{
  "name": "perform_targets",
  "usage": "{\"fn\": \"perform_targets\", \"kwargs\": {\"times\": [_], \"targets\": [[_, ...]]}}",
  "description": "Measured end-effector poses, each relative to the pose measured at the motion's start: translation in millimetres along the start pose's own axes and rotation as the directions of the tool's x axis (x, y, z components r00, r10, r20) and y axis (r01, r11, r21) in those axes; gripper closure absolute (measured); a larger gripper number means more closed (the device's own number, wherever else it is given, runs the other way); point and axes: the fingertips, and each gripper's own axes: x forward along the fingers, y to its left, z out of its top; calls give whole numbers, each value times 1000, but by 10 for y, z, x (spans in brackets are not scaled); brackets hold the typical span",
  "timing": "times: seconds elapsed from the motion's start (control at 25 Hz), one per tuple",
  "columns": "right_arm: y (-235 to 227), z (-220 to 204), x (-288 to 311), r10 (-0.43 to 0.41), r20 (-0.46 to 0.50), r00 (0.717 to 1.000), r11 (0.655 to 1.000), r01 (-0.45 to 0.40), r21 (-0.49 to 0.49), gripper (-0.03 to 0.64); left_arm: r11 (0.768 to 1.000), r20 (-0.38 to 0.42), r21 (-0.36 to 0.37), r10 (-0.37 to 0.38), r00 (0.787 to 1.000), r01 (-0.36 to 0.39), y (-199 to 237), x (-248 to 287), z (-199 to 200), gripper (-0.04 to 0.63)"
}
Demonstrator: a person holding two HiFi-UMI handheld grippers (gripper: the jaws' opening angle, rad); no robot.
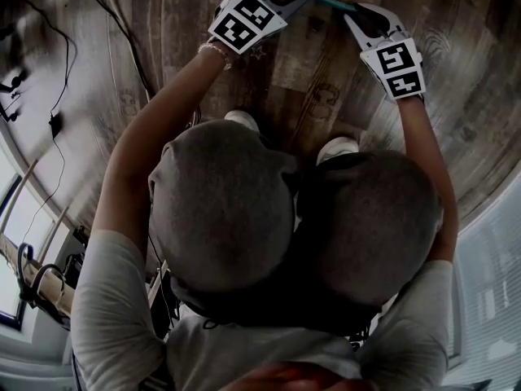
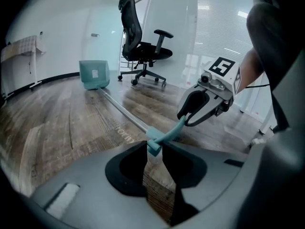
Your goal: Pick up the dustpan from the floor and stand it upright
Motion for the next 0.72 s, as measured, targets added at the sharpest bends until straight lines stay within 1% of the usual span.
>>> {"fn": "perform_targets", "kwargs": {"times": [0.28,0.52,0.72], "targets": [[-148,349,-265,-8,47,999,1000,8,-2,531,1000,55,4,-3,998,3,85,-207,397,503],[-243,719,-664,-27,67,997,1000,27,10,529,1000,89,-21,-4,996,6,54,-458,850,503],[-213,1103,-1094,-39,84,996,998,35,50,526,999,105,-48,-8,994,13,-55,-817,1276,503]]}}
